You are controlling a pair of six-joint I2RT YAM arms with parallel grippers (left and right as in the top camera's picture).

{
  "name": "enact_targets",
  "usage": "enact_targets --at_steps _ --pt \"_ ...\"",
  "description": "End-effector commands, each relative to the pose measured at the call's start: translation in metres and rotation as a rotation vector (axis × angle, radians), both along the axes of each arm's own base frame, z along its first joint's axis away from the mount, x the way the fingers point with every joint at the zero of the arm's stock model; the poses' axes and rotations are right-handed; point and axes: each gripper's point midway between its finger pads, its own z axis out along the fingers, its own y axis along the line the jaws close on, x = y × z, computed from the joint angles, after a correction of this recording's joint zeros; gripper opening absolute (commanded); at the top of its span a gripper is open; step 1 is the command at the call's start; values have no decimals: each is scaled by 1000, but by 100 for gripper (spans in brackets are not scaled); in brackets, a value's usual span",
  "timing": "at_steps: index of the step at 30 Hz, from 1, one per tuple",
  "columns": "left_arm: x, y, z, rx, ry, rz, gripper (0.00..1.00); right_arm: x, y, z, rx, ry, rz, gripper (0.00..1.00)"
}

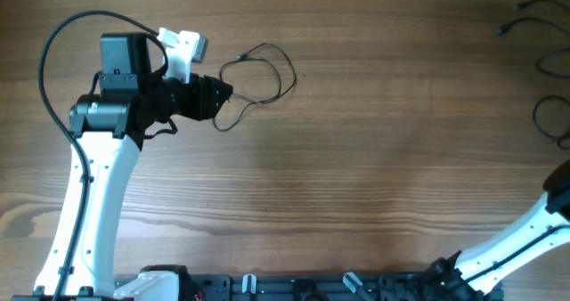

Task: Untangle cables

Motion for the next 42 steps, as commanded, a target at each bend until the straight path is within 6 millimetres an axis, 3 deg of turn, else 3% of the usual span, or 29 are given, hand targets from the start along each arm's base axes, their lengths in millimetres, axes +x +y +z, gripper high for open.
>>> enact_targets --at_steps 1,4,7,11,15,18,26,30,42 --pt "2 -2 4 20 -43 -39 55 5 19 58 -61 -82 -6 100" --pt "2 -2 5 26 -54 -47 56 8 37 85 -84 -113 21 100" --pt "6 -2 8 26 -73 -47 56 14 71 123 -116 -158 84 100" --pt "7 -2 9 26 -81 -46 57 18 104 152 -136 -192 143 100" --pt "9 -2 11 26 -95 -45 70 20 142 177 -149 -226 214 100" --pt "14 -1 13 29 -110 -30 70 21 169 191 -153 -246 268 100" --pt "22 9 14 22 -88 77 72 36 254 202 -111 -260 460 100" --pt "27 27 6 66 -48 208 72 41 288 198 -94 -238 541 100" --pt "29 53 -3 132 -3 375 72 50 386 194 -76 -219 813 100"
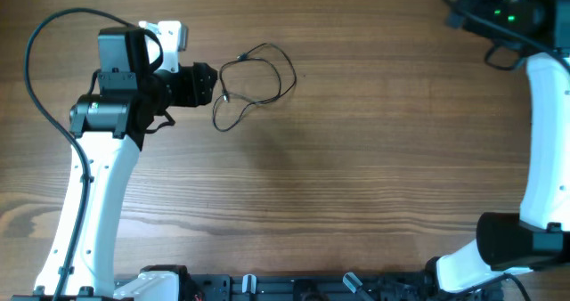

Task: Untangle cables

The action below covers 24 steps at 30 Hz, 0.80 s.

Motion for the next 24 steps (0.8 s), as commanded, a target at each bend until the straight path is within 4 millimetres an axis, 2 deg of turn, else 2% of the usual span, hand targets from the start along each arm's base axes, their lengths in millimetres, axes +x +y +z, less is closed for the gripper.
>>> enact_targets --at_steps 1,6,14,18,24 --pt "2 14 -1 23 15 108 72 -4 29 15 -16 -32 95 100" --pt "3 24 -2 50 18 166 72 -6 72 15 6 -33 218 100" --pt "5 36 -3 73 20 245 72 -14 121 12 56 -22 351 100" --pt "5 38 -3 79 18 254 72 -16 139 8 62 -12 395 100" --pt "5 38 -3 79 18 254 72 -15 164 -7 47 25 463 100"
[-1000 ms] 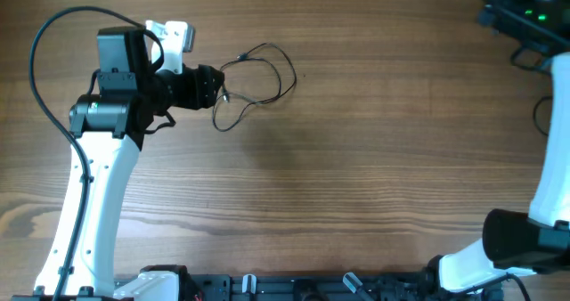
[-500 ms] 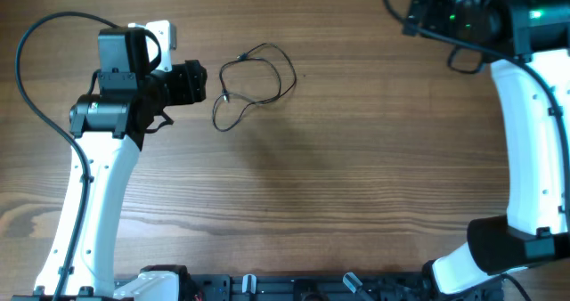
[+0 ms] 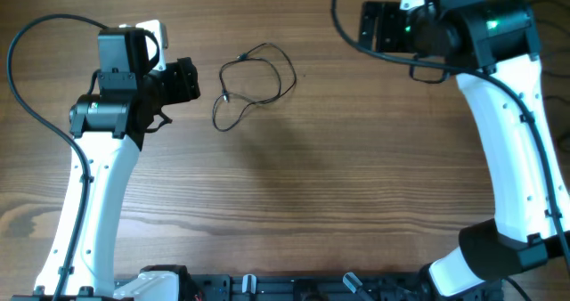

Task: Untangle cables
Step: 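Bring the right gripper back toward the remaining cable at center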

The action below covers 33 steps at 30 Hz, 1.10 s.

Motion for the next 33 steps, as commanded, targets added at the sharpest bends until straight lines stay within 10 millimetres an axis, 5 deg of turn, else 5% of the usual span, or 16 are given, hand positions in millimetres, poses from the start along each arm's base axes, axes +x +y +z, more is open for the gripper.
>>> enact_targets --at_steps 1,12,20,33 --pt "1 2 3 3 -8 21 72 3 17 -9 -4 20 56 100" --pt "0 1 2 1 -3 18 72 25 57 -60 -40 97 129 100" --pt "0 1 2 3 -2 15 72 42 104 -89 -51 76 223 100" --pt "-1 -1 2 -9 -1 5 74 40 160 -136 -70 108 319 100"
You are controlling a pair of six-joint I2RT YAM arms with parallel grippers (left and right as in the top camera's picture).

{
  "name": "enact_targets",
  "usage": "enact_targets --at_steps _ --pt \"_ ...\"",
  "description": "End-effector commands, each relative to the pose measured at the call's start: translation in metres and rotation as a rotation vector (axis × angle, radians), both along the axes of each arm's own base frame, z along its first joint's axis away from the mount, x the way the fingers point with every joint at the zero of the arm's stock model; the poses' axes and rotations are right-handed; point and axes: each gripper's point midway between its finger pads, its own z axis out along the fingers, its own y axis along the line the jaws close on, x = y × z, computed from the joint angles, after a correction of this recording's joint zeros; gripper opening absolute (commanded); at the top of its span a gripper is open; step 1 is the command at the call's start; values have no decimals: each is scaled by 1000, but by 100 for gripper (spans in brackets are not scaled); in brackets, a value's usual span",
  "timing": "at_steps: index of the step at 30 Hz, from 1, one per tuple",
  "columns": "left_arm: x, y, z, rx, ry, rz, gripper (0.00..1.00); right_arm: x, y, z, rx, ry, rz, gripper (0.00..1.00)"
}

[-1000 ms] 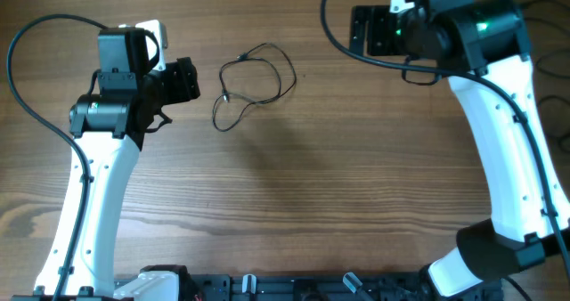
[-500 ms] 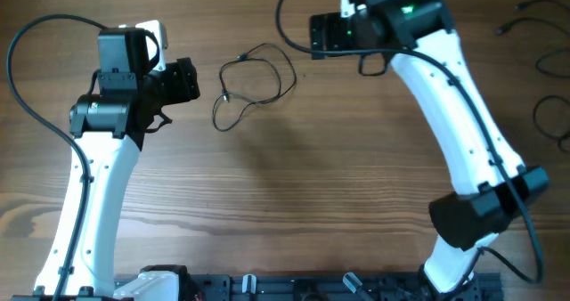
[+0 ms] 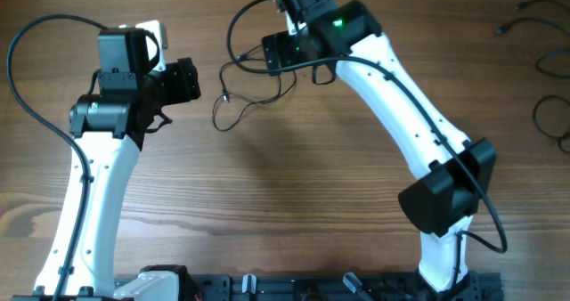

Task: Untangle cables
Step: 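Bring the right gripper back toward the remaining cable at center, then lower the right gripper onto the center cable and grasp a strand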

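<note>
A thin black cable [image 3: 215, 116] lies in loose loops on the wooden table, left of centre at the back. My left gripper [image 3: 191, 78] points right and stops short of the cable's left side; its fingers look spread, with nothing between them. My right gripper [image 3: 267, 59] reaches in from the right and hangs over the upper part of the loop, hiding it. From above I cannot see how its jaws stand or whether they touch the cable.
More black cables [image 3: 550, 65] lie at the table's far right edge. The right arm [image 3: 401, 105] stretches diagonally across the middle of the table. The left arm's own black supply cable [image 3: 27, 61] arcs over the left side.
My right gripper has moved from the back right of centre to over the top of the cable loop. The left arm and the cable's lower loop have not shifted.
First my left gripper had its tip on the cable's left side, and the right arm was almost out of view. The left gripper then stood further left each time, leaving the cable behind. The right arm appeared at the back right, then nearer centre, now over the loop.
</note>
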Motion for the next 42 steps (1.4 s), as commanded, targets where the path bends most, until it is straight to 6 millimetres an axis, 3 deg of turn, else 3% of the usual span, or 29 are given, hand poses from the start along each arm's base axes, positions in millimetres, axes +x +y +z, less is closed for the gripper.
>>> enact_targets --at_steps 1,12,17,25,35,42 --pt "0 -2 3 -11 -5 -1 74 4 13 -16 -3 5 36 100" --pt "-2 -8 2 -16 -1 -42 75 -5 33 -65 12 35 82 100" --pt "-2 -9 2 2 -4 -71 75 -12 32 -87 -4 60 86 100" --pt "-2 -9 2 15 -6 -86 76 -7 18 -94 -53 42 24 100" --pt "-2 -9 2 38 -9 -112 76 -7 17 -98 -72 39 57 100" --pt "-1 -8 1 129 -22 -214 77 -15 0 -133 -64 93 -123 100"
